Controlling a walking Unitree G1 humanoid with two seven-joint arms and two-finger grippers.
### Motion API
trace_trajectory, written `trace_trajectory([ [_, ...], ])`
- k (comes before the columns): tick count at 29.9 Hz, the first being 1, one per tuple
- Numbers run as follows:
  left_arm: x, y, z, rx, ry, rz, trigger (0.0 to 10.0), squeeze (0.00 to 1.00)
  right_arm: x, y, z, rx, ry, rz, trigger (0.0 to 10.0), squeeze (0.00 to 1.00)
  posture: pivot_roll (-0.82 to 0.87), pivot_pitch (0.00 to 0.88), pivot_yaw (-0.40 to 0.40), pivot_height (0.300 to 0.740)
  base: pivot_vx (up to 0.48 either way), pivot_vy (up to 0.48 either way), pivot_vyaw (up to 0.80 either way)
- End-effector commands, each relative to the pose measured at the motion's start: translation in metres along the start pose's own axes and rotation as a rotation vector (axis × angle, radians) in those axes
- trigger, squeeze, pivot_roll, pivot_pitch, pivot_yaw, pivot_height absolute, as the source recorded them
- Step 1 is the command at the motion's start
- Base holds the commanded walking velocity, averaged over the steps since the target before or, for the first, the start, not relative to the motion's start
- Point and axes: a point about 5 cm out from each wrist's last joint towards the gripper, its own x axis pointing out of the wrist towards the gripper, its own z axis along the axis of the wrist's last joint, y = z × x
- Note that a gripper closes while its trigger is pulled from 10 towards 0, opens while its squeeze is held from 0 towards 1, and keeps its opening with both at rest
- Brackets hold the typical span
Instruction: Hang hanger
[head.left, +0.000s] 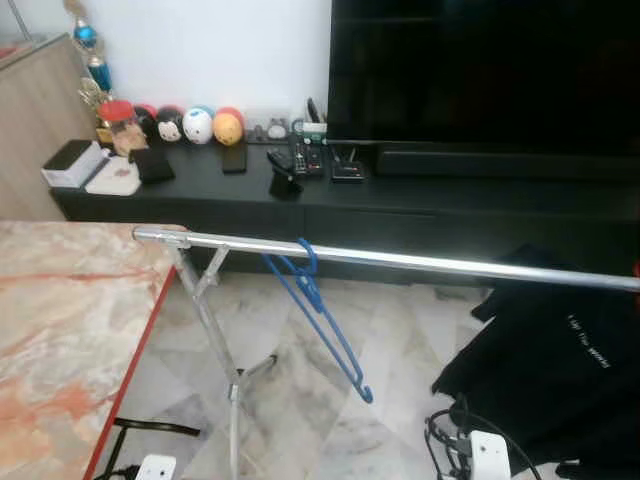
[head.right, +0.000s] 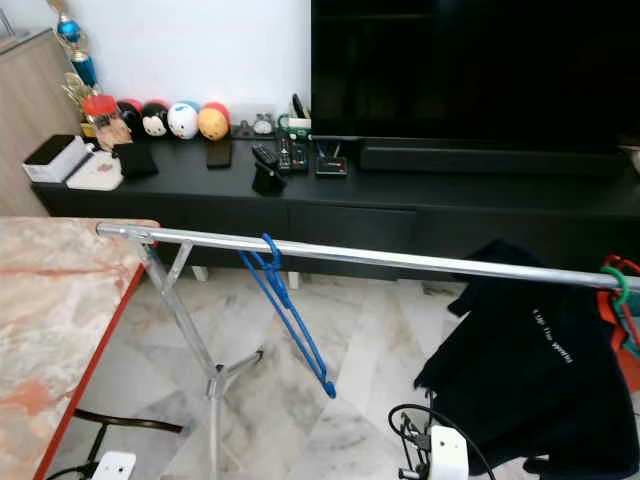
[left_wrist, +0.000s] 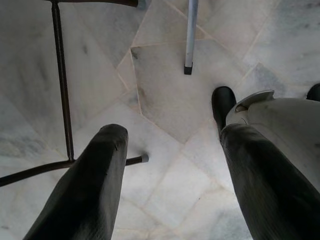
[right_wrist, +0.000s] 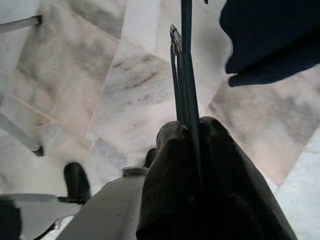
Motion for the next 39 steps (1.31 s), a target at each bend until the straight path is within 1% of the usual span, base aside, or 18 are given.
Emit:
trace_trajectory([
  [1,-0.001,-0.001,-0.006,0.0,0.022,0.003,10.0,0.0,0.0,-0.006,0.005,-0.011,-0.029,-0.019,10.0,0.0,-0.06,0.0,0.01,0.74,0.0,0.0,0.0],
  [3,-0.001,0.0,-0.006,-0.006,0.02,0.007,10.0,0.0,0.0,-0.01,0.014,-0.019,-0.079,-0.042,10.0,0.0,-0.07,0.0,0.009,0.74,0.0,0.0,0.0],
  [5,-0.001,0.0,-0.006,-0.004,0.021,0.008,10.0,0.0,0.001,-0.007,0.019,-0.023,-0.104,-0.044,10.0,0.0,-0.07,0.0,0.009,0.74,0.0,0.0,0.0],
  [7,-0.001,0.0,-0.007,0.0,0.022,0.01,10.0,0.0,0.001,-0.002,0.029,-0.042,-0.175,-0.051,10.0,0.0,-0.07,0.0,0.009,0.74,0.0,0.0,0.0],
  [10,-0.001,0.001,-0.007,0.002,0.023,0.013,10.0,0.0,-0.001,-0.007,0.041,-0.053,-0.273,-0.076,10.0,0.0,-0.08,0.0,0.01,0.74,0.0,0.0,0.0],
  [11,-0.001,0.001,-0.007,0.004,0.023,0.014,10.0,0.0,-0.003,-0.008,0.05,-0.07,-0.327,-0.083,10.0,0.0,-0.09,0.0,0.011,0.74,0.0,0.0,0.0],
  [12,-0.001,0.001,-0.007,0.007,0.023,0.015,10.0,0.0,-0.006,-0.007,0.064,-0.113,-0.423,-0.086,10.0,0.0,-0.09,0.0,0.012,0.74,0.0,0.0,0.0],
  [13,-0.001,0.001,-0.007,0.008,0.023,0.015,10.0,0.0,-0.007,-0.006,0.069,-0.132,-0.462,-0.084,10.0,0.0,-0.09,0.0,0.012,0.74,0.0,0.0,0.0],
  [14,-0.001,0.001,-0.007,0.012,0.023,0.014,10.0,0.0,-0.012,-0.002,0.08,-0.147,-0.551,-0.077,10.0,0.0,-0.09,0.0,0.012,0.74,0.0,0.0,0.0],
  [16,-0.001,0.001,-0.007,0.013,0.023,0.015,10.0,0.0,-0.014,-0.001,0.084,-0.142,-0.585,-0.075,10.0,0.0,-0.09,0.0,0.012,0.74,0.0,0.0,0.0],
  [18,-0.001,0.001,-0.007,0.016,0.023,0.018,10.0,0.0,-0.026,0.009,0.094,-0.166,-0.703,-0.063,10.0,0.0,-0.09,0.0,0.013,0.74,0.0,0.0,0.0],
  [19,-0.001,0.001,-0.007,0.016,0.023,0.018,10.0,0.0,-0.026,0.009,0.094,-0.166,-0.703,-0.063,10.0,0.0,-0.09,0.0,0.013,0.74,0.0,0.0,0.0],
  [22,-0.001,0.002,-0.007,0.02,0.022,0.021,10.0,0.0,-0.032,0.018,0.103,-0.19,-0.78,-0.054,10.0,0.0,-0.1,0.0,0.016,0.74,0.0,0.0,0.0],
  [25,-0.001,0.002,-0.006,0.021,0.021,0.023,10.0,0.0,-0.038,0.021,0.112,-0.188,-0.839,-0.059,10.0,0.0,-0.1,0.0,0.012,0.74,0.0,0.0,0.0],
  [27,-0.001,0.002,-0.006,0.02,0.021,0.024,10.0,0.0,-0.039,0.021,0.113,-0.187,-0.846,-0.061,10.0,0.0,-0.1,0.0,0.012,0.74,0.0,0.0,0.0],
  [30,-0.001,0.002,-0.006,0.02,0.021,0.024,10.0,0.0,-0.045,0.023,0.111,-0.236,-0.854,-0.062,10.0,0.0,-0.11,0.0,0.015,0.74,0.0,0.0,0.0],
  [34,-0.001,0.003,-0.006,0.021,0.02,0.024,10.0,0.0,-0.05,0.019,0.121,-0.201,-0.891,-0.085,10.0,0.0,-0.11,0.0,0.017,0.74,0.0,0.0,0.0],
  [39,-0.001,0.002,-0.006,0.026,0.021,0.021,10.0,0.0,-0.049,0.02,0.128,-0.201,-0.894,-0.085,10.0,0.0,-0.11,0.0,0.017,0.74,0.0,0.0,0.0],
])
